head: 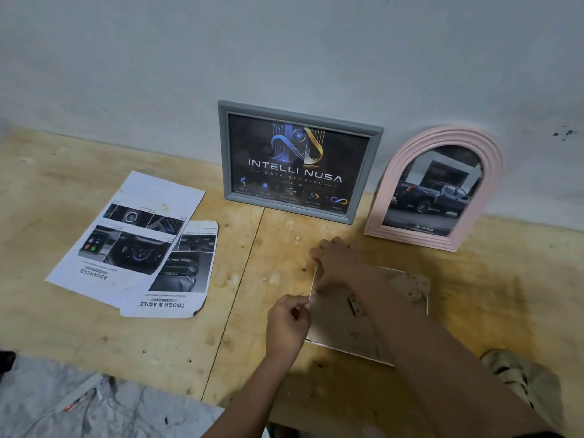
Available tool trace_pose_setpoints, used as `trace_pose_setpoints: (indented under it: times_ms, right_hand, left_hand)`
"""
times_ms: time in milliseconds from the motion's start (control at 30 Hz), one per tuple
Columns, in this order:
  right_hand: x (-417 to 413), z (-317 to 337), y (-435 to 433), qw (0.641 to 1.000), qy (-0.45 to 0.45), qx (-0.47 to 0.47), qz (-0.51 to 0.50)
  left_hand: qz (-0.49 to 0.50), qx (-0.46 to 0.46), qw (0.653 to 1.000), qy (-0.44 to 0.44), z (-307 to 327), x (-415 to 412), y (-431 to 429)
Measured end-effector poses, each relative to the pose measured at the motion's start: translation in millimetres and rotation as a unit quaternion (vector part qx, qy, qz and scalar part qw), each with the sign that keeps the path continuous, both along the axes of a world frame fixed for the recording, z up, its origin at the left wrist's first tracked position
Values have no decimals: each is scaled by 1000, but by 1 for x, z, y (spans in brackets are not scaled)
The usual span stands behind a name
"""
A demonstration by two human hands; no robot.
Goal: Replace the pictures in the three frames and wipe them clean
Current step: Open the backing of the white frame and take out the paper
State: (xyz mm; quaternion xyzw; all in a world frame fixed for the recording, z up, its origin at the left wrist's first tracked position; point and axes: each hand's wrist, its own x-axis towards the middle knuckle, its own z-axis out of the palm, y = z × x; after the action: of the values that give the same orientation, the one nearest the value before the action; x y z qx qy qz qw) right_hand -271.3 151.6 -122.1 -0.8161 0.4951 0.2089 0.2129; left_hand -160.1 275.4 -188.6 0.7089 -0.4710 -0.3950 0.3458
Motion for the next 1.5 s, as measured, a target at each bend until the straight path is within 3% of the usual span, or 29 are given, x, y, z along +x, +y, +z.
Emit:
trace_pose_setpoints:
  times_ms: [233, 433, 567, 667, 900, 1267, 1500]
  right_hand:
    - [-2, -1, 9, 1000, -18, 5, -12]
    - [2, 4, 18, 997, 55, -39, 47]
    - [-1, 2, 26, 995, 57, -69, 41]
    - [-4, 2, 29, 995, 60, -74, 31]
    - [-3, 2, 33, 985, 96, -105, 94]
    - [3, -6, 62, 936, 159, -165, 268]
    - [4, -4, 71, 935, 155, -172, 268]
  left_hand:
    - [-50, -23, 998, -28, -3, 2, 6]
    - [-89, -45, 995, -26, -3, 1, 15]
    - [-130, -48, 989, -46, 0, 3, 28]
    - [-119, -52, 989, -66, 1, 5, 42]
    - [-62, 36, 996, -55, 9, -1, 45]
    - [-8, 9, 997, -81, 2, -6, 47]
    - [-6, 4, 998, -55, -2, -5, 48]
